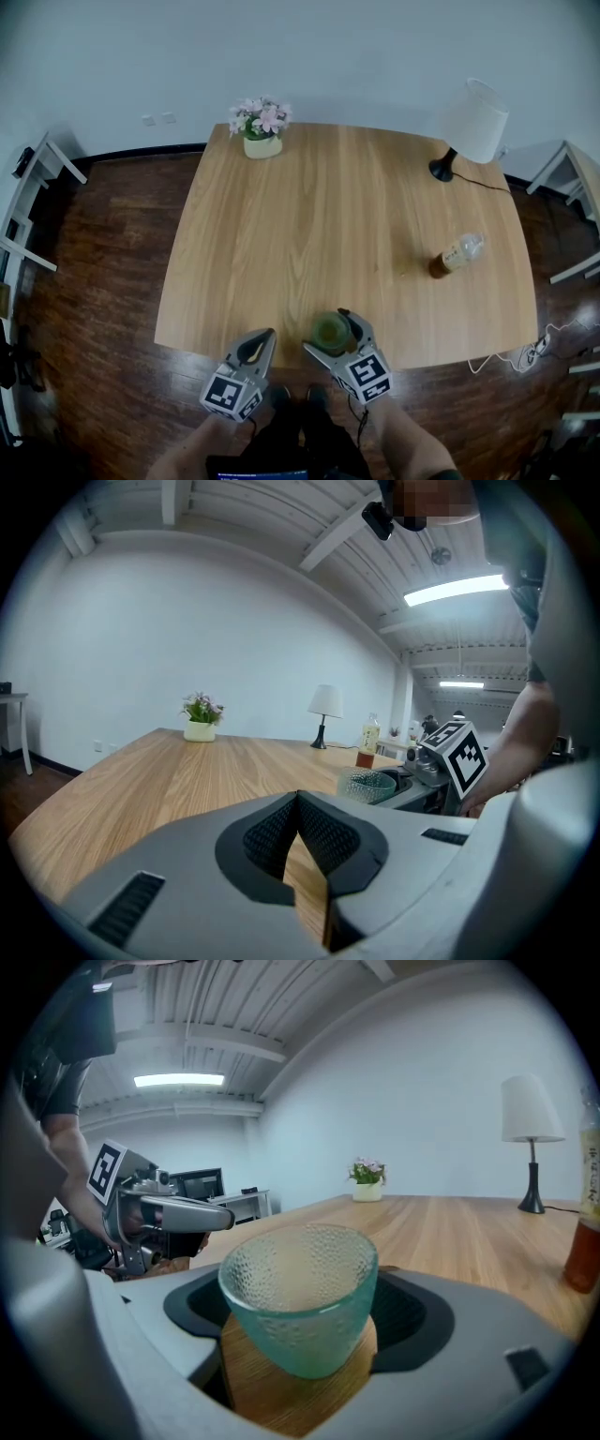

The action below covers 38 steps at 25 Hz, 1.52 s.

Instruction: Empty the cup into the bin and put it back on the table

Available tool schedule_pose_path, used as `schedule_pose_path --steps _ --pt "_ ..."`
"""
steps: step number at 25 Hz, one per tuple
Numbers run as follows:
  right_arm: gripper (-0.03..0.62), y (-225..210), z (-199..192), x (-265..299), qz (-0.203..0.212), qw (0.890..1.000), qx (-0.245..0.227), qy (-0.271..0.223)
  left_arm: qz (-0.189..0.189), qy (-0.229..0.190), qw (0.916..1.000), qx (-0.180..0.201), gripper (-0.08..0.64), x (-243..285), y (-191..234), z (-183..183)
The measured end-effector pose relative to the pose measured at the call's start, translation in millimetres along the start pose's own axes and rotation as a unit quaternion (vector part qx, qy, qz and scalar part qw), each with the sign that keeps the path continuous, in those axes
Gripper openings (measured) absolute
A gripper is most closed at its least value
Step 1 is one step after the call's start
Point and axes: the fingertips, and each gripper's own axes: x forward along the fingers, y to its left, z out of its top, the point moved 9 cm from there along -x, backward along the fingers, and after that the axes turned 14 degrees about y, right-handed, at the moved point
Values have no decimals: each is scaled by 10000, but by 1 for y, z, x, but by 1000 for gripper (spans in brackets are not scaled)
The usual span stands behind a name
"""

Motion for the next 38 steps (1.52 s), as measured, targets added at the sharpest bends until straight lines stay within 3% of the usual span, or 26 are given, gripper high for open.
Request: schedule_pose_path --steps 10,14,26,31,38 --pt "405 1 3 6 -99 9998 -92 -149 -151 -10 9999 -33 -8 -4 -3 -5" --pt "403 6 12 -2 -18 9995 -217 -230 -51 -134 9999 -20 -8 -13 -4 4" --pt "403 26 81 -42 75 9972 -581 -474 123 -725 9972 153 -8 -60 -6 58" --pt "402 34 117 -62 83 9963 -610 -600 238 -941 9937 569 -8 -78 -15 79" --pt "402 53 153 -90 160 9938 -802 -748 193 -1453 9871 641 -8 -102 -22 110"
